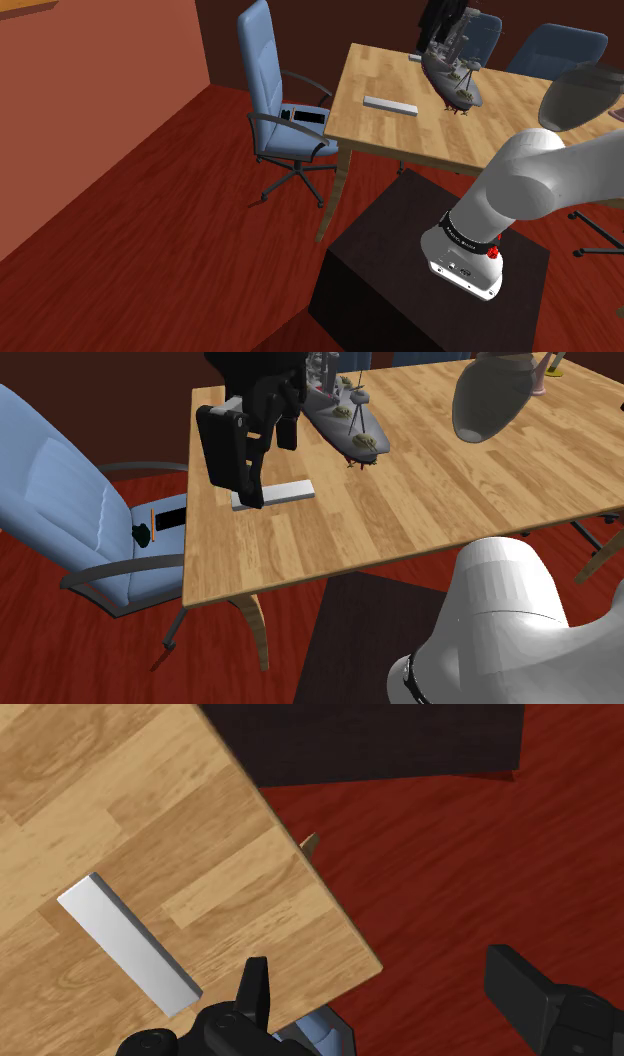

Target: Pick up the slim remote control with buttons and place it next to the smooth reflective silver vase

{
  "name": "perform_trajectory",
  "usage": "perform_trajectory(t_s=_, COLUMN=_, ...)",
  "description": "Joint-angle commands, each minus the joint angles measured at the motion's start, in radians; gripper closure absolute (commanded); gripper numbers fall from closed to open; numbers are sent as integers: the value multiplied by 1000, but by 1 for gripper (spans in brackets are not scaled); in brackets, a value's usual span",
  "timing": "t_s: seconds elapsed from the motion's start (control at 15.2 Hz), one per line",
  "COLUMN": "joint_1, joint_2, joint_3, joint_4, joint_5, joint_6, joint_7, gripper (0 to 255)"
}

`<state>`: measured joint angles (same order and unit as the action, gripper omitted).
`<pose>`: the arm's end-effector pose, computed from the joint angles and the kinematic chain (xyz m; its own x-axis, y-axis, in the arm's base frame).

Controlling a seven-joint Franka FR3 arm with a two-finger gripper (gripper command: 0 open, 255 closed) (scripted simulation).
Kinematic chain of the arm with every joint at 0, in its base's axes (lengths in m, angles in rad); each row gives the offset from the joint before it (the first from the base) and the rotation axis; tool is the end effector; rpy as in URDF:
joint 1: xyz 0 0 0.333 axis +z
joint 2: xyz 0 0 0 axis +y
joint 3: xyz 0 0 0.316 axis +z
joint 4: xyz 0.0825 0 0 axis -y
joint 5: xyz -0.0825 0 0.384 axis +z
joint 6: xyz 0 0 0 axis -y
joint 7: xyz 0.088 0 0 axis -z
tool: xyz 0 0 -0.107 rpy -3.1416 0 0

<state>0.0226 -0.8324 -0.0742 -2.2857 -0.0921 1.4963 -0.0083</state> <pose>0.2855 -0.0346 0.6296 0.9988 -0.0282 0.0412 -0.0297 -0.9989 0.0370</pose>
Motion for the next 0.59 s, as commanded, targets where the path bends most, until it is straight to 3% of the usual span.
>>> perform_trajectory(t_s=0.0, joint_1=0, joint_2=0, joint_3=0, joint_4=0, joint_5=0, joint_6=0, joint_7=0, gripper=0)
perform_trajectory(t_s=0.53, joint_1=-6, joint_2=80, joint_3=-179, joint_4=-109, joint_5=-97, joint_6=193, joint_7=-216, gripper=0)
